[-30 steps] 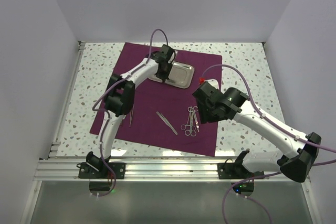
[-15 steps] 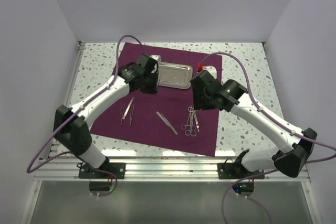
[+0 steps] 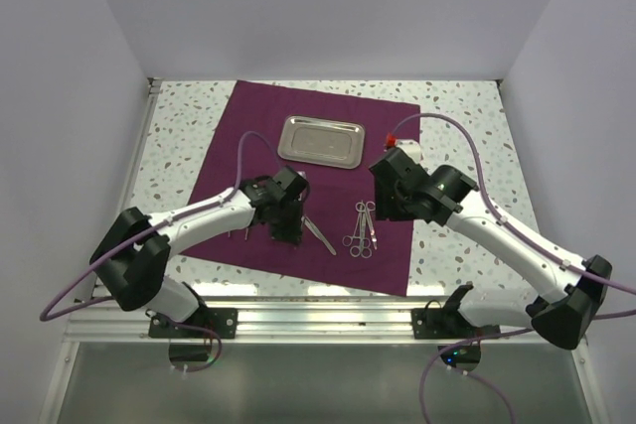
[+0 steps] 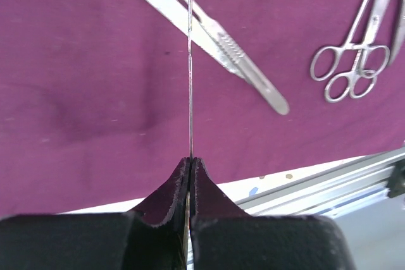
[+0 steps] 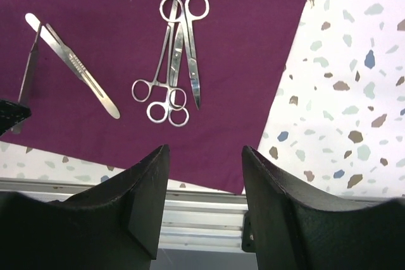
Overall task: Open and lay out the surgical kit
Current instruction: Place the medical item in the surgical kit, then reset both arms
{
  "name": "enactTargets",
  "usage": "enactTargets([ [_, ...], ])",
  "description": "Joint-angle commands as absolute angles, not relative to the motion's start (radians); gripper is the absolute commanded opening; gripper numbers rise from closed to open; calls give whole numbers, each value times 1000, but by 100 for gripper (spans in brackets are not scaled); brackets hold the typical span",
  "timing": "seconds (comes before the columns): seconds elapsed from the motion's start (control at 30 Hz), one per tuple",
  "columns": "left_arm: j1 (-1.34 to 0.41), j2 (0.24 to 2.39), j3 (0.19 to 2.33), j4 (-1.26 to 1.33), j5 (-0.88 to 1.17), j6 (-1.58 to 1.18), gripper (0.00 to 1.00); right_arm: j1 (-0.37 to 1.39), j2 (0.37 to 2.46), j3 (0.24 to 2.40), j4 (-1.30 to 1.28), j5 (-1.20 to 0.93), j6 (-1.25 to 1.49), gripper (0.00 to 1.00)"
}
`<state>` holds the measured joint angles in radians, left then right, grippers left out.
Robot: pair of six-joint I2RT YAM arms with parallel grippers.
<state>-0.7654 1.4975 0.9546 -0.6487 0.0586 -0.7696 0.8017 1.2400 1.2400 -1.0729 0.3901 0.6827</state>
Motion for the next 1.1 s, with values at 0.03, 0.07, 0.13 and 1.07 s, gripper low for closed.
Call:
enactTargets([
  [0.03,-791,1486,933,-509,83,-865,0,799,1157,1200,-1115,388,755,53],
  [0.07,-798,1500,936,-508,81,-873,0,798,1148,1193,-1120,391,761,53],
  [0.13,-816,1517,951,-512,71,-890,0,798,1132,1177,-1132,394,773,53],
  [1.07,-536,1358,1589,-833,-115,-407,71,798,1023,1335,-753,554,565,98],
])
